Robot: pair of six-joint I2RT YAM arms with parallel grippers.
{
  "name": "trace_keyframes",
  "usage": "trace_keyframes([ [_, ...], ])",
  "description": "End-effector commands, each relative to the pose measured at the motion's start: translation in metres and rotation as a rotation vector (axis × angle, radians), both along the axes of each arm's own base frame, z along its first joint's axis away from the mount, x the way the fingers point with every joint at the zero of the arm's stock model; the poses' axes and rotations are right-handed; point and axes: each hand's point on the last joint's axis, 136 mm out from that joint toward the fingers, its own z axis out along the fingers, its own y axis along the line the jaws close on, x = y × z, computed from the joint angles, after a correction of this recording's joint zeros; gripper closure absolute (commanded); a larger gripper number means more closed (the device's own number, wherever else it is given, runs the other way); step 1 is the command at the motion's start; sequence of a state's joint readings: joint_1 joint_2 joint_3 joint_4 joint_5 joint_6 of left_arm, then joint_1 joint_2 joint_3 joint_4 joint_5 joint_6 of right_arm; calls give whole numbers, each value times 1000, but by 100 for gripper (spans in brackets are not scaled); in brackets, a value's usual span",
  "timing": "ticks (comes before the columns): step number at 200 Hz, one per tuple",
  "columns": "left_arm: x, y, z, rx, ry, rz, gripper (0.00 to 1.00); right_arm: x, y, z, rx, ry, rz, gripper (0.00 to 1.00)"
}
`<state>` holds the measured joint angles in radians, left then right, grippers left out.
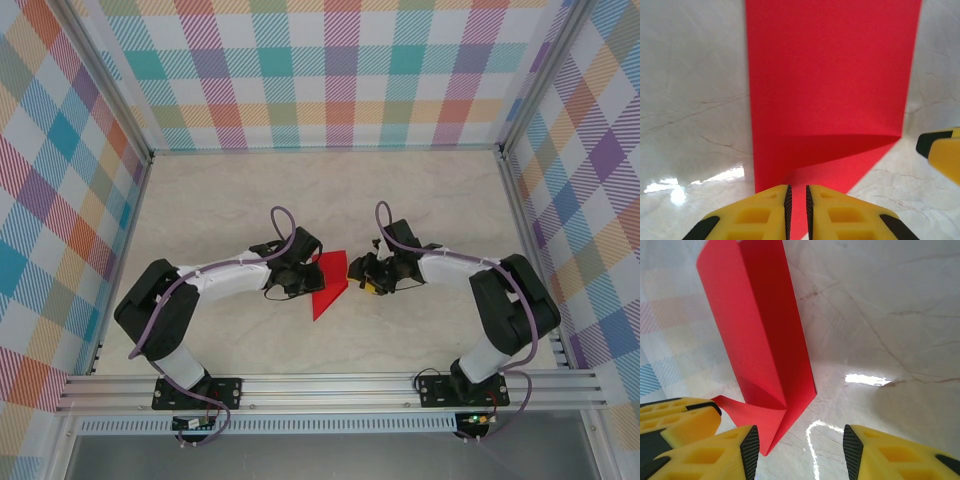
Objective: Fold a paper plane with a square sheet of paper (pick it up from the middle)
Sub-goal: Third fold the triangle at the center of the table.
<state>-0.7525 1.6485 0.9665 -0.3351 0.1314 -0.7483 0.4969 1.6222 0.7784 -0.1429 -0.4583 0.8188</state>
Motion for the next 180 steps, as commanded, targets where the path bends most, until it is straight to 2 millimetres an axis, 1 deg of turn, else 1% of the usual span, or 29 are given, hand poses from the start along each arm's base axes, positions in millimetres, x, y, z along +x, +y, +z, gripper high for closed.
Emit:
trace_keyframes([
  [1, 3, 4, -6, 38, -10, 26, 83, 3, 16, 7, 50, 8, 34, 51],
  [44, 3, 8, -15, 61, 5, 32, 83, 3, 29, 3, 74, 21, 77, 56],
  [75, 3, 10, -19, 71, 19, 32, 83, 3, 39, 4, 104, 22, 121, 59],
  [111, 4, 11, -20, 71, 23, 32, 83, 1, 52, 5, 158, 34, 177, 64],
  [135, 4, 11, -20, 72, 23, 28, 84, 1, 56, 4, 178, 40, 190, 68],
  [156, 4, 12, -19, 69, 25, 27, 84, 0, 57, 2, 185, 50, 191, 74],
  [164, 2, 12, -16, 70, 31, 19, 84, 1, 56, 2, 177, 50, 182, 79],
  [180, 2, 18, -5, 92, 24, 17, 84, 4, 52, 4, 153, 28, 150, 87],
])
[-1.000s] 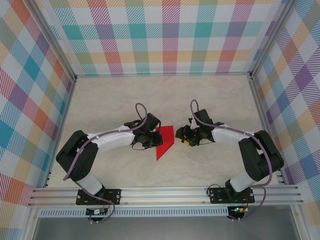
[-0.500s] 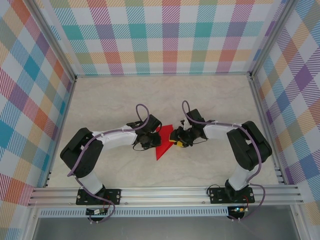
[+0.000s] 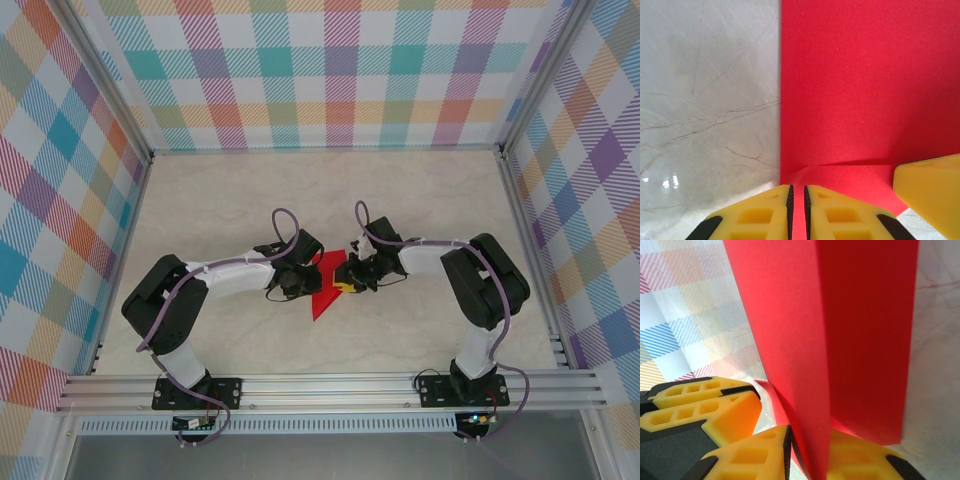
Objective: Fold a paper plane with a square sheet of paper (pick it up from the middle)
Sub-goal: Third fold the triangle at the center of the table.
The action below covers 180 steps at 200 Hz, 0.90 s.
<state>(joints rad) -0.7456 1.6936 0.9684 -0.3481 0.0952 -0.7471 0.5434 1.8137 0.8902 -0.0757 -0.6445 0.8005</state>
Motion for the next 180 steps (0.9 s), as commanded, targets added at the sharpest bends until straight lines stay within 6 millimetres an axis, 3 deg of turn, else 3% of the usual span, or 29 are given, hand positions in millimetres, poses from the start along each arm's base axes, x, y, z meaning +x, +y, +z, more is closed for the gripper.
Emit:
trace_keyframes([
  [1, 0, 9, 14, 32, 5, -5, 84, 6, 4, 12, 20, -53, -4, 88],
  [26, 4, 19, 39, 34, -49, -6, 83, 16, -3, 28, -17, -122, -63, 93],
  [62, 10, 39, 78, 43, -138, 23, 76, 28, -17, 67, -73, -227, -139, 94],
  [93, 17, 62, 112, 62, -237, 61, 64, 35, -31, 102, -125, -305, -198, 94],
  [115, 20, 70, 128, 57, -296, 70, 53, 37, -35, 117, -154, -340, -229, 94],
  [136, 22, 65, 135, 23, -342, 34, 40, 38, -38, 115, -198, -327, -261, 94],
  [180, 24, 32, 124, -109, -442, -146, 11, 47, -23, 93, -185, -247, -363, 95],
])
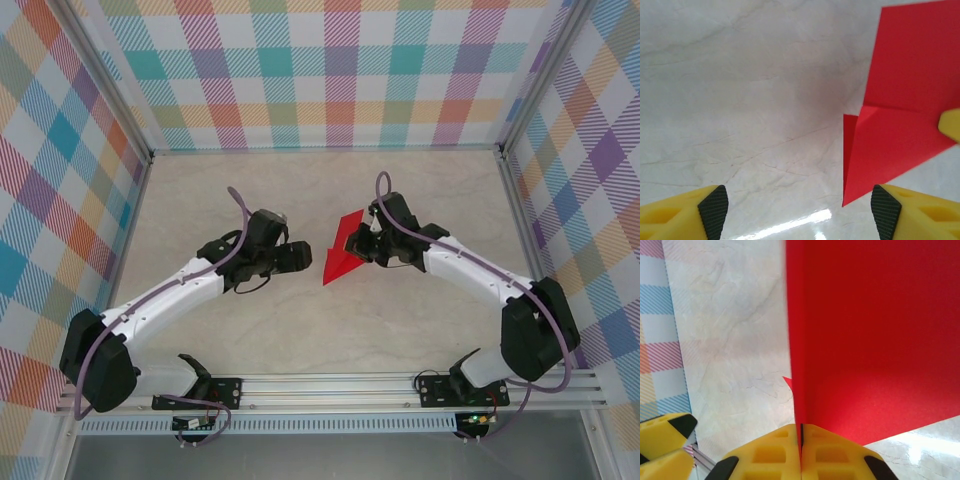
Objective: Fold a paper plane with a square sheet of paper (pick it up from the middle)
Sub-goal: Third fold the triangle at the center of the table.
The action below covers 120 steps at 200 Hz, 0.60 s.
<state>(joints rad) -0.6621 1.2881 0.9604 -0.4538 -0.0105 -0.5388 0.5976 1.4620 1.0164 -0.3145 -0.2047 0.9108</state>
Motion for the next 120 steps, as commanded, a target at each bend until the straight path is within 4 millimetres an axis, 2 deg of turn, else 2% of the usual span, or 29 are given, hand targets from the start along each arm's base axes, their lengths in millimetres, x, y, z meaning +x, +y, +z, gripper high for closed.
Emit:
trace_keyframes([
  [1, 5, -16, -2, -50, -85, -117, 11, 8, 4, -20, 1, 63, -97, 95],
  [21, 11, -23, -7, -48, -137, -164, 1, 15, 7, -32, 19, 98, -162, 95],
  [29, 13, -24, -12, -37, -149, -174, 0, 16, 7, -37, 22, 120, -191, 95],
  [52, 17, -29, -24, -38, -207, -218, 0, 16, 6, -53, 19, 185, -249, 95],
  [71, 3, -47, -31, -41, -231, -376, 3, 12, 3, -64, 6, 244, -289, 95],
  [100, -2, -50, -40, 51, -325, -472, 6, 4, -2, -78, -33, 314, -316, 96],
  [120, 4, -51, -48, 86, -390, -490, 8, -1, -1, -87, -33, 358, -322, 96],
])
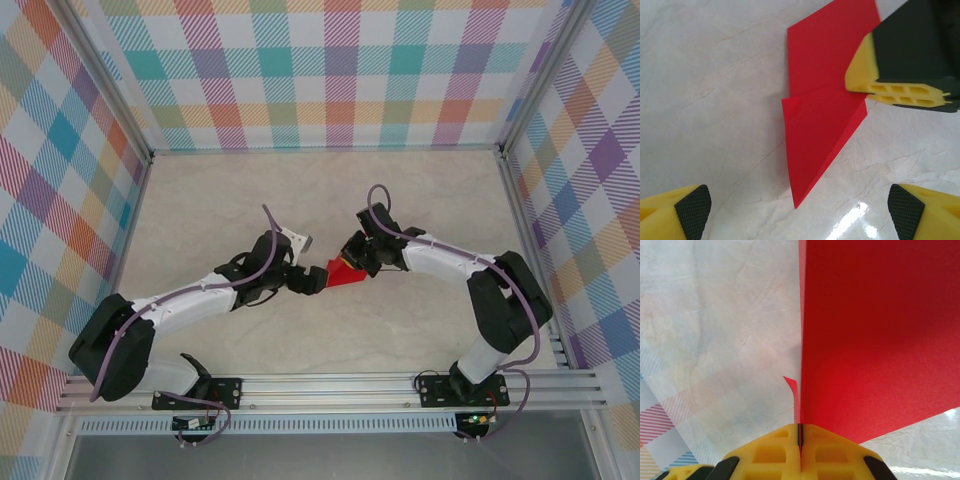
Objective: Fold a paper plane with a square sheet of paper (pick it up from the middle)
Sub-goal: Third fold the triangle at the center of the table.
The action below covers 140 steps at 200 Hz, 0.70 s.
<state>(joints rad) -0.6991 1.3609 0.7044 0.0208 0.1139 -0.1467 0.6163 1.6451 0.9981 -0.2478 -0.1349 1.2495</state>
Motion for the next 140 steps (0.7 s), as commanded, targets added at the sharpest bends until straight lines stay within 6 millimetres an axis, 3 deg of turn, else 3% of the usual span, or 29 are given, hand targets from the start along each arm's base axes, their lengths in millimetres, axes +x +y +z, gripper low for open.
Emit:
trace_keyframes([
  [1, 8, -10, 0, 26, -149, -90, 8, -10, -3, -17, -13, 91, -39, 96],
  [63, 12, -41, -21, -35, -231, -233, 25, -19, -1, -21, 1, 178, -60, 96],
  [140, 6, -57, -47, 27, -272, -328, 44, -20, -3, -14, -9, 219, -72, 95],
])
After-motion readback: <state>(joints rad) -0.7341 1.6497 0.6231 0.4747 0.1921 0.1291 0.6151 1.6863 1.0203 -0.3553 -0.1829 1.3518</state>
